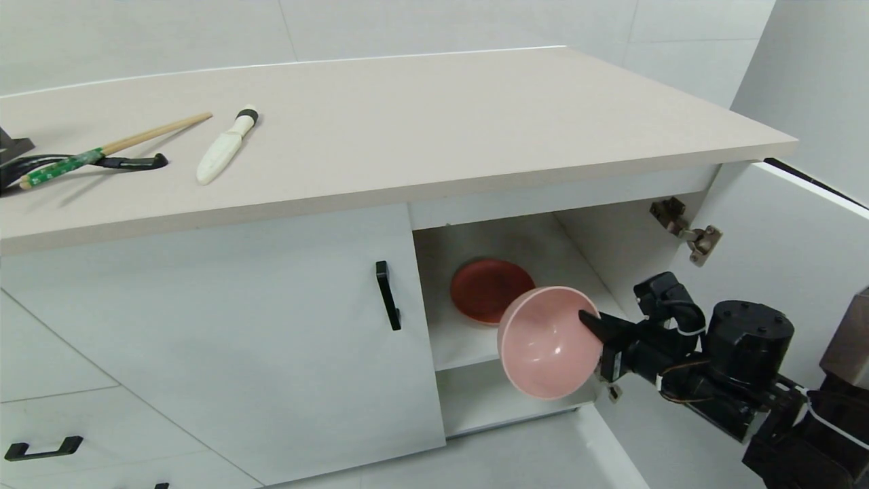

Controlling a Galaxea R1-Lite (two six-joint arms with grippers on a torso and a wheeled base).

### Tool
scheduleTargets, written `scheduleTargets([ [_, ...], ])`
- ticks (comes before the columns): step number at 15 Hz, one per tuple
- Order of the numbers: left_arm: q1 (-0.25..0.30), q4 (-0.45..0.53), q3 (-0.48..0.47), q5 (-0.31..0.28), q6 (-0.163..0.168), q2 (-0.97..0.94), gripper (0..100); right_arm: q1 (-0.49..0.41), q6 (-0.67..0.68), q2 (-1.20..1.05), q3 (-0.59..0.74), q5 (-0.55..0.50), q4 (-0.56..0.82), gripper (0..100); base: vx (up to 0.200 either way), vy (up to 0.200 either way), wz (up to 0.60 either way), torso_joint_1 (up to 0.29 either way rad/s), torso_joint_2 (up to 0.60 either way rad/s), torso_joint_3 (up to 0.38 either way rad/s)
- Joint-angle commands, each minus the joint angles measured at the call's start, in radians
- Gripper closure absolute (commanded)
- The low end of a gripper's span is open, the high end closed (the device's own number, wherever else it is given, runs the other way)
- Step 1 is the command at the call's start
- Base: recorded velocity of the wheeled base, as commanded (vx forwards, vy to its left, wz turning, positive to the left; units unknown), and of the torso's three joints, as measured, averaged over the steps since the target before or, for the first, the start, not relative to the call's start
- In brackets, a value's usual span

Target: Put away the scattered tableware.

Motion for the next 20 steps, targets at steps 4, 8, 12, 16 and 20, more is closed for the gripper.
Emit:
scheduleTargets([
  [4,0.131,0.018,0.000,0.071,0.082,-0.040,0,-0.032,0.029,0.109,-0.271,0.001,0.084,100,0.000,0.000,0.00,0.000,0.00,0.000],
  [8,0.189,0.053,0.000,0.052,0.108,-0.121,0,-0.038,0.093,0.137,-0.443,0.009,0.242,100,0.000,0.000,0.00,0.000,0.00,0.000],
  [12,0.187,0.053,0.000,-0.219,0.092,-0.123,0,-0.038,0.092,0.175,-0.578,0.023,0.329,100,0.000,0.000,0.00,0.000,0.00,0.000],
  [16,0.187,0.063,0.000,-0.408,0.093,-0.123,0,-0.039,0.118,0.186,-0.638,0.023,0.449,100,0.000,0.000,0.00,0.000,0.00,0.000],
  [20,0.187,0.053,-0.001,-0.276,0.055,-0.123,0,-0.053,0.133,0.236,-0.707,0.023,0.519,100,0.000,0.000,0.00,0.000,0.00,0.000],
])
